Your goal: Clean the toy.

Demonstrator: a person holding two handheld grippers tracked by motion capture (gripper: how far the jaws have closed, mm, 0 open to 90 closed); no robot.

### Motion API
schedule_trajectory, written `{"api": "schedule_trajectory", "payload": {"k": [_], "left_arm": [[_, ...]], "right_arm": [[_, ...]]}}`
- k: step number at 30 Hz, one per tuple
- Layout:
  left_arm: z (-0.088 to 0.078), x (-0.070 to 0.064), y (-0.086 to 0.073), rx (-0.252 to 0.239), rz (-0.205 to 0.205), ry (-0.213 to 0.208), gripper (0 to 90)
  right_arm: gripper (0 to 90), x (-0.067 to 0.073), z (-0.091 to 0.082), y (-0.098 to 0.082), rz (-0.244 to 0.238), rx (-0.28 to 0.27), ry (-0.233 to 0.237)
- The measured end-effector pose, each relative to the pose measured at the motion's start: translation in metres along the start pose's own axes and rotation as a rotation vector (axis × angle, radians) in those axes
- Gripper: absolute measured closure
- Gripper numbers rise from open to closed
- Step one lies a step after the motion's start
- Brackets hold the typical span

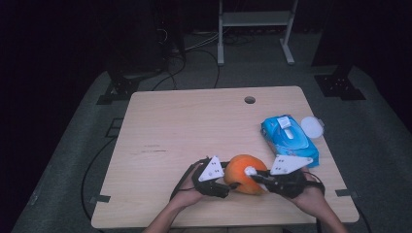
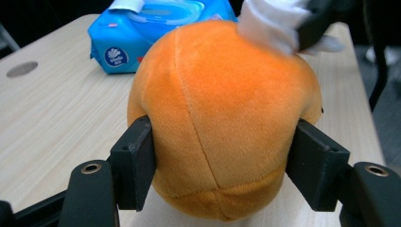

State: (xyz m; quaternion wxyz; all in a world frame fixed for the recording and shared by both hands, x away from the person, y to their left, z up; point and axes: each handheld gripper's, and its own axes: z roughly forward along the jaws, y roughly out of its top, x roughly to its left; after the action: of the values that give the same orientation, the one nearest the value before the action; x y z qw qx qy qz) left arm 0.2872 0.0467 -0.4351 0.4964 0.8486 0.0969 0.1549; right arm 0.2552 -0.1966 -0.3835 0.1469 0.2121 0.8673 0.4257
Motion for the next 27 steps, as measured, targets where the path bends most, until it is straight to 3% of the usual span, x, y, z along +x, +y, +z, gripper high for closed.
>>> {"api": "schedule_trajectory", "payload": {"k": [3, 5, 8, 10, 12, 14, 17, 19, 21, 24, 27], "left_arm": [[0.002, -0.008, 0.004, 0.015, 0.070, -0.003, 31.8], [0.001, -0.006, 0.002, 0.009, 0.056, -0.006, 30.3], [0.003, -0.001, -0.001, -0.003, -0.027, -0.018, 21.5], [0.006, 0.003, -0.002, -0.012, -0.113, -0.048, 16.1], [0.009, 0.005, -0.002, -0.028, -0.193, -0.065, 15.6], [0.008, 0.004, -0.002, -0.037, -0.214, -0.049, 21.1], [0.008, -0.002, 0.002, -0.045, -0.175, -0.020, 26.0], [0.009, -0.009, 0.005, -0.028, -0.102, -0.006, 26.2], [0.009, -0.012, 0.006, -0.015, -0.056, 0.008, 26.3], [0.008, -0.010, 0.004, -0.024, -0.061, 0.003, 27.5], [0.008, -0.009, 0.001, -0.019, -0.053, -0.001, 27.5]], "right_arm": [[80.3, 0.016, 0.008, 0.012, -0.061, 0.003, 0.007], [80.2, 0.016, 0.008, 0.015, -0.082, 0.012, -0.023], [80.3, 0.002, 0.000, 0.010, -0.039, -0.002, -0.056], [80.3, -0.004, -0.003, 0.005, -0.010, -0.002, -0.057], [80.3, -0.007, -0.003, 0.001, 0.005, -0.001, -0.051], [80.3, -0.006, -0.001, 0.001, 0.007, 0.003, -0.054], [80.4, 0.006, 0.004, 0.008, -0.014, -0.001, -0.033], [80.4, 0.015, 0.012, 0.012, -0.038, 0.004, -0.009], [80.4, 0.022, 0.019, 0.016, -0.077, 0.028, -0.019], [80.4, 0.015, 0.015, 0.016, -0.042, 0.009, -0.035], [80.4, 0.000, 0.002, 0.011, 0.004, -0.007, -0.084]]}}
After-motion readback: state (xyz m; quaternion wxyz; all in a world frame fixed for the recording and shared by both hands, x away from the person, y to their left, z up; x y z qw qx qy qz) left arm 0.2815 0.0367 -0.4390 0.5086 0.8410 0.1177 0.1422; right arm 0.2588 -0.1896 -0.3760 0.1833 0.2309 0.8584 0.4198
